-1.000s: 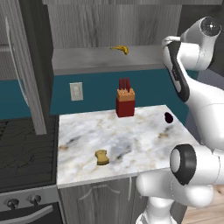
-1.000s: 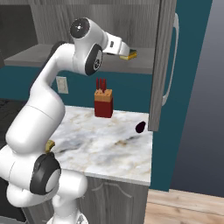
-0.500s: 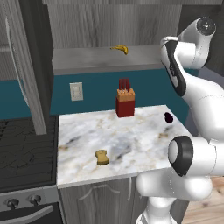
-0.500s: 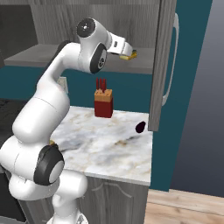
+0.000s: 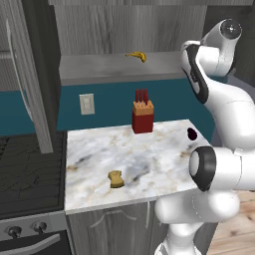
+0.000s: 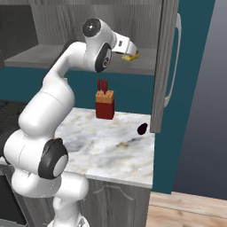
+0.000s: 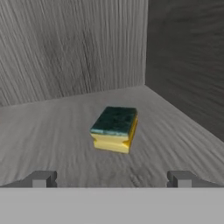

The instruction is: Pick the sponge and sponge from the cabinet and place them on the counter.

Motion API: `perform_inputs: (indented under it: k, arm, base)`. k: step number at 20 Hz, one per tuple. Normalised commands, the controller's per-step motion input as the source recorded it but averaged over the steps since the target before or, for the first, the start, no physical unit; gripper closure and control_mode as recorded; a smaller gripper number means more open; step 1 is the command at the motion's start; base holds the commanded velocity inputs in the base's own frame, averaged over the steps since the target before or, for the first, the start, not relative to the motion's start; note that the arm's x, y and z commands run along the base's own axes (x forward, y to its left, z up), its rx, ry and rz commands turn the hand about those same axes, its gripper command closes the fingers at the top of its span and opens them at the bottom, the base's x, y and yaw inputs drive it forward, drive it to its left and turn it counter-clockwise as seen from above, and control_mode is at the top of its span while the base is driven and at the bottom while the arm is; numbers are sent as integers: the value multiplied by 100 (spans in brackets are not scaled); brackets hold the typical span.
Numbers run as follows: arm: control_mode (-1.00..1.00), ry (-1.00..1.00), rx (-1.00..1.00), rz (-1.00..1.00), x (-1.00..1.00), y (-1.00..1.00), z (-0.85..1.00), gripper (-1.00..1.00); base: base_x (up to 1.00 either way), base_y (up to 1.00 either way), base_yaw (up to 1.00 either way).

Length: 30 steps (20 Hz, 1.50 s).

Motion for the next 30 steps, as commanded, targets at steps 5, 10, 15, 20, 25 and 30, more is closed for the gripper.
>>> perform_inputs:
  k: [5,10,15,20,25,30]
  arm:
    - [-100,1,0,0,19,-7,0,-100]
    - [-100,6,0,0,17,-11,0,-100]
    - [-100,8,0,0,24,-4,-3,-100]
    - [-100,9,0,0,31,0,-9,-100]
    - [-100,9,0,0,34,0,-23,-100]
    - [-100,6,0,0,34,-6,-24,-100]
  base:
    - [0,0,0]
    - [0,0,0]
    - [0,0,0]
    - [0,0,0]
    - [0,0,0]
    - [0,0,0]
